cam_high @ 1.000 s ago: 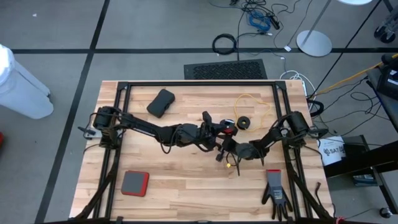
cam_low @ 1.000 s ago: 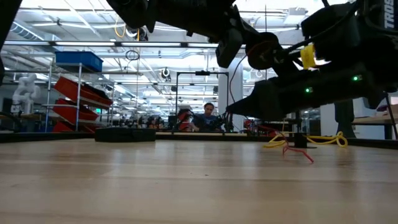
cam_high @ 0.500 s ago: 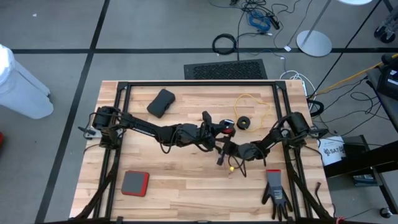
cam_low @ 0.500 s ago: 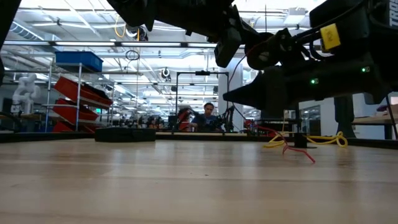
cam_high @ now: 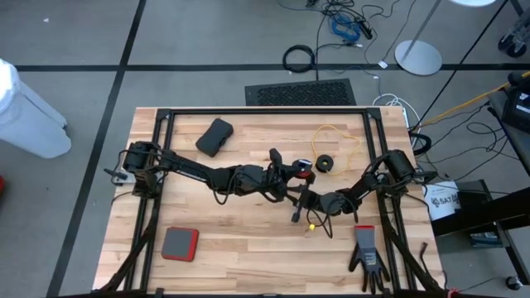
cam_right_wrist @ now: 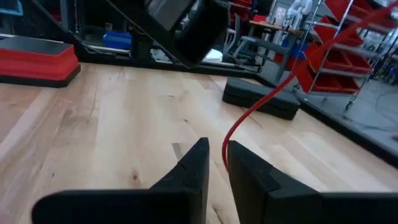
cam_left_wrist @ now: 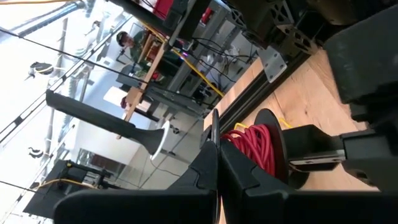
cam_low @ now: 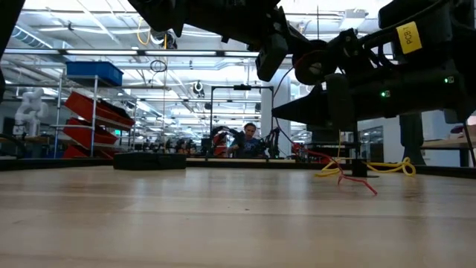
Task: Coil cords
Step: Coil the red wire onto the black spool
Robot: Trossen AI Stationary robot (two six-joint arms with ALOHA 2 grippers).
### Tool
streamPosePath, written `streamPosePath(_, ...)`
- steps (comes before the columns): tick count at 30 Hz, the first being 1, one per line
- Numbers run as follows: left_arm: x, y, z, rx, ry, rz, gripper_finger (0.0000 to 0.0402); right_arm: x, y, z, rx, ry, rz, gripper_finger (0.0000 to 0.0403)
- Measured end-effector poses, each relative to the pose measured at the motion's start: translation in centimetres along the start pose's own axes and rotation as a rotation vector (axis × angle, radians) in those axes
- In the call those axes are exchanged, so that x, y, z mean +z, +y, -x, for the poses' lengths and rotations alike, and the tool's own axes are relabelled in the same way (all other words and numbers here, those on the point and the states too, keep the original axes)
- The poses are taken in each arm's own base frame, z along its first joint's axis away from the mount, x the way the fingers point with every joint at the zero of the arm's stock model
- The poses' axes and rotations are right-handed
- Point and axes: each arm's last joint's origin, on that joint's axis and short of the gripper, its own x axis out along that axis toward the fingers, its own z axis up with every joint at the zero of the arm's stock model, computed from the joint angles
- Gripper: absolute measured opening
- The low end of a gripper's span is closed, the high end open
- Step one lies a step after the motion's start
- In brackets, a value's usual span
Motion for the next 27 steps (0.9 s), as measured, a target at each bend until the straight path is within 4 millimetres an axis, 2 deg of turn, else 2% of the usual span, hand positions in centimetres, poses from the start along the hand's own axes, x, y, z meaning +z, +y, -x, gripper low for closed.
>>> streamPosePath(6, -0.1, -0.1, 0.0, -0.008, 0.005, 0.018, 0.0001, -0.3, -0.9, -0.3, -0.024, 0.014, -0.044, 0.0005)
streamPosePath(18, -0.1, -0.1, 0.0, -0.011, 0.007, 0.017, 0.0001, -0.4, -1.3, -0.7, 0.025, 0.015, -0.071, 0.0009)
streamPosePath(21, -0.1, -0.1, 0.0, -0.011, 0.006, 0.017, 0.0001, -0.4, -1.1, -0.6, 0.032, 0.014, -0.068, 0.0016)
streamPosePath(27, -0.1, -0.1, 0.0, -0.012, 0.006, 0.017, 0.0001, -0.4, -0.9, -0.5, 0.04, 0.014, -0.075, 0.0062)
